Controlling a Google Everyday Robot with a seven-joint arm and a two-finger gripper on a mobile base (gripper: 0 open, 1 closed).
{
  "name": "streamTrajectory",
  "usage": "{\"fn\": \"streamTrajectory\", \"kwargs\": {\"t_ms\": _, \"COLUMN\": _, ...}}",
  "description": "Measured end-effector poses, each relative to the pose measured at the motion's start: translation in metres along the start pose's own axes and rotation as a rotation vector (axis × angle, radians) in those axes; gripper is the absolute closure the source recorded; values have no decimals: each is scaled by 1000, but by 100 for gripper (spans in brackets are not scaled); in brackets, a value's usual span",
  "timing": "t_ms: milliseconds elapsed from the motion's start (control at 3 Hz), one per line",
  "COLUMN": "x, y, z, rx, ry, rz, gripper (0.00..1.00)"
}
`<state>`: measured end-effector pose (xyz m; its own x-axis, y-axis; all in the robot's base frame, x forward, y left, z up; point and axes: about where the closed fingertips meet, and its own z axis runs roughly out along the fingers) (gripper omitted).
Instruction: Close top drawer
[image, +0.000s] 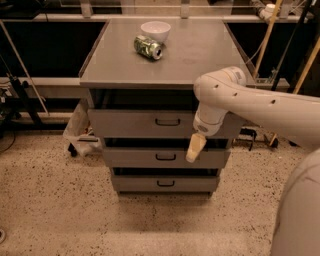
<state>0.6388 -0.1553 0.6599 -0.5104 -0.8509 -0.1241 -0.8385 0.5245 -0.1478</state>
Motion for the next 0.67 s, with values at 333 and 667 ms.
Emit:
{"fn": "streamTrajectory", "kwargs": {"t_ms": 333, "x": -34, "y": -33, "z": -5, "rx": 34, "ry": 24, "rz": 7, "gripper": 0}}
{"fn": "streamTrajectory", "kwargs": {"t_ms": 667, "x": -34, "y": -33, "z": -5, "rx": 34, "ry": 24, "rz": 7, "gripper": 0}}
